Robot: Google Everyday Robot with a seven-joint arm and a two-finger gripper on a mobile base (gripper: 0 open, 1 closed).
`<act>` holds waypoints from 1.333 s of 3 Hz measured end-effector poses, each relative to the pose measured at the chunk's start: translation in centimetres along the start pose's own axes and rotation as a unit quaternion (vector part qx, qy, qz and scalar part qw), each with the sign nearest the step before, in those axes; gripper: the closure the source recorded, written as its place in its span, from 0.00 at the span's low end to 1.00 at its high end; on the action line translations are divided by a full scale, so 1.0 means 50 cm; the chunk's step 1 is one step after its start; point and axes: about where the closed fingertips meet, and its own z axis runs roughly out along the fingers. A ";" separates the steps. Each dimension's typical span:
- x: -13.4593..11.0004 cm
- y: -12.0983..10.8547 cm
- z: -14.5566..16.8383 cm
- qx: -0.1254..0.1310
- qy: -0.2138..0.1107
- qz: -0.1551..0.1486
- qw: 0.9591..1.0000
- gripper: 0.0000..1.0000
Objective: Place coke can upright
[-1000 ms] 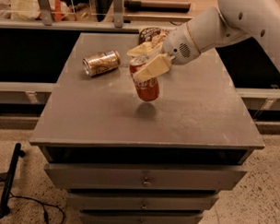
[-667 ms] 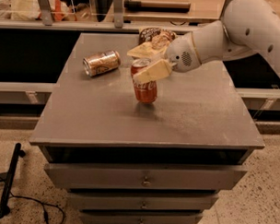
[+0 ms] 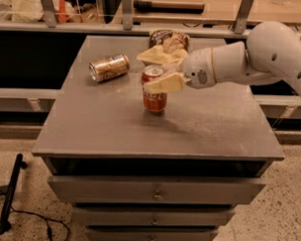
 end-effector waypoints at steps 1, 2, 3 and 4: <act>0.004 0.003 0.002 0.007 -0.007 -0.012 1.000 1.00; 0.010 0.009 0.005 0.013 -0.008 -0.021 1.000 1.00; 0.013 0.013 0.005 0.015 -0.012 -0.026 0.999 0.83; 0.014 0.016 0.006 0.014 -0.009 -0.030 0.999 0.59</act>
Offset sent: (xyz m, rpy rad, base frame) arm -0.0076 -0.0028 -0.0081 -0.0044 -0.0761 -0.0219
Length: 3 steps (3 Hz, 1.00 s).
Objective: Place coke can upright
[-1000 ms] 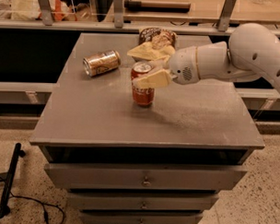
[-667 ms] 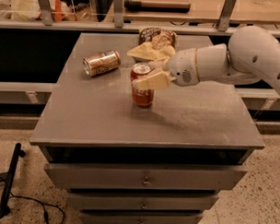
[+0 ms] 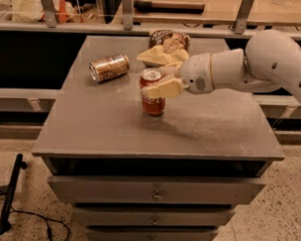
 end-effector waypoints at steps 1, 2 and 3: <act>0.005 0.017 -0.010 0.000 0.002 -0.003 1.000 0.36; 0.010 0.028 -0.020 -0.001 0.005 -0.005 1.000 0.12; 0.011 0.030 -0.024 -0.003 0.007 -0.006 1.000 0.00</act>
Offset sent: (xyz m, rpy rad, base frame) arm -0.0229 -0.0169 -0.0015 -0.0212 -0.0044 0.0002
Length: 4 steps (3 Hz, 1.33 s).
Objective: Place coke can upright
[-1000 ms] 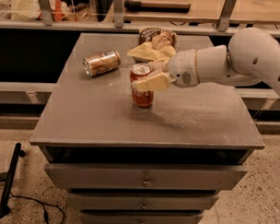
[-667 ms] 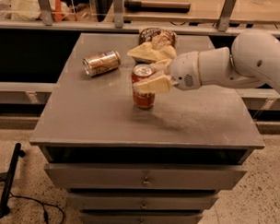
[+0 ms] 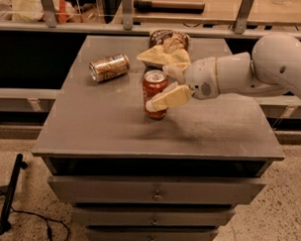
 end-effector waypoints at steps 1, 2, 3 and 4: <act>0.003 -0.005 -0.004 -0.004 0.003 0.000 1.000 0.00; 0.008 -0.016 -0.011 -0.012 0.005 0.000 1.000 0.00; 0.015 -0.026 -0.017 -0.029 0.001 -0.006 1.000 0.00; 0.027 -0.021 -0.027 -0.048 -0.008 -0.016 0.999 0.00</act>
Offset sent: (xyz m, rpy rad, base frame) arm 0.0128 -0.0215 -0.0029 -0.0079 0.0191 0.0315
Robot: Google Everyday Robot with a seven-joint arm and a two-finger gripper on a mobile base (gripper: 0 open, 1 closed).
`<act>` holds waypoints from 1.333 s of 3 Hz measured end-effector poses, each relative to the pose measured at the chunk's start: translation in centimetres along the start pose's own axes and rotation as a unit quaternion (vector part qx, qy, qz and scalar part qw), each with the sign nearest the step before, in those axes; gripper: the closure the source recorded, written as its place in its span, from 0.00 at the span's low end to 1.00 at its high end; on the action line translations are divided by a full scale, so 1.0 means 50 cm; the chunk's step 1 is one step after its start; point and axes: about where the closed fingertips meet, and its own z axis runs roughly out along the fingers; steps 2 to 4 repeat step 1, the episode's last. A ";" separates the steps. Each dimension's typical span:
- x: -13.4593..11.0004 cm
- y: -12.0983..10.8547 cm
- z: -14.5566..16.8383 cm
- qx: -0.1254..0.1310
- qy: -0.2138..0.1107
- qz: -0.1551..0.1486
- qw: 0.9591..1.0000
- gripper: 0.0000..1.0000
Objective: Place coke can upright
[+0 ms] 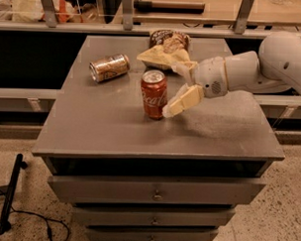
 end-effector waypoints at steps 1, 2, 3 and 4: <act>0.000 0.000 0.000 0.000 0.000 0.000 1.000 0.00; 0.000 0.000 0.000 0.000 0.000 0.000 1.000 0.00; 0.000 0.000 0.000 0.000 0.000 0.000 1.000 0.00; 0.000 0.000 0.000 0.000 0.000 0.000 1.000 0.00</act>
Offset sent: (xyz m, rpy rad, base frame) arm 0.0000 0.0000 0.0000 0.0000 0.0000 0.0000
